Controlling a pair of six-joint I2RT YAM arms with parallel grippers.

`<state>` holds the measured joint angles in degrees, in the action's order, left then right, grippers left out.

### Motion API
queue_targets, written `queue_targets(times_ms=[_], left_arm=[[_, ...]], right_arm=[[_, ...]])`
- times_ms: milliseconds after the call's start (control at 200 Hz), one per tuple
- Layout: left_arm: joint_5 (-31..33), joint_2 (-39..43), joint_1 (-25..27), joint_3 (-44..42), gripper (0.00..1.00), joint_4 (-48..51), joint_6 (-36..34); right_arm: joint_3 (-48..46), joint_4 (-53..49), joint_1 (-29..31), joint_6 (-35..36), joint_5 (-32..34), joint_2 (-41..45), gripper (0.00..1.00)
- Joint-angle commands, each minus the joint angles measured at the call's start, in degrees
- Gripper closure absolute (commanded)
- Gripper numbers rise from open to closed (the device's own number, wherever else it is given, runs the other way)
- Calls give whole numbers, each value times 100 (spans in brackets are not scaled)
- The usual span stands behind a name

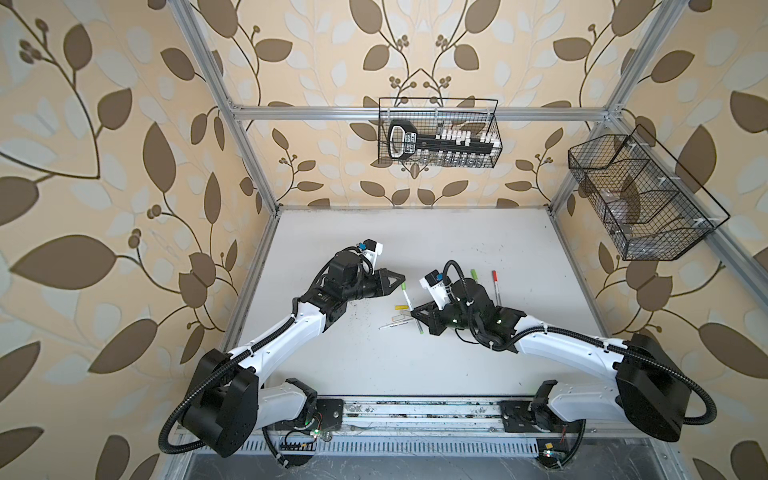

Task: Insert the pens into the pen caps
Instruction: 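Lower the green cap onto the marker tip held by the right gripper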

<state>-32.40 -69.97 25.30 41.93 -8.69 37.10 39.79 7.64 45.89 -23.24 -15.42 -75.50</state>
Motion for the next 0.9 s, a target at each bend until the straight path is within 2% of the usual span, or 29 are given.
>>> queue_targets(times_ms=[0,295,615,895], left_arm=[[-135,176,25,-58,96,-228,-1],[-63,323,79,-240,96,-253,-87],[94,269,440,-370,96,-328,-525],[102,133,796,-127,96,320,-1160]], right_arm=[[239,91,-11,-48,74,-108,93],[405,112,-112,-160,137,-154,93],[503,185,-199,-340,171,-193,96],[481,343,-213,-183,230,-182,97]])
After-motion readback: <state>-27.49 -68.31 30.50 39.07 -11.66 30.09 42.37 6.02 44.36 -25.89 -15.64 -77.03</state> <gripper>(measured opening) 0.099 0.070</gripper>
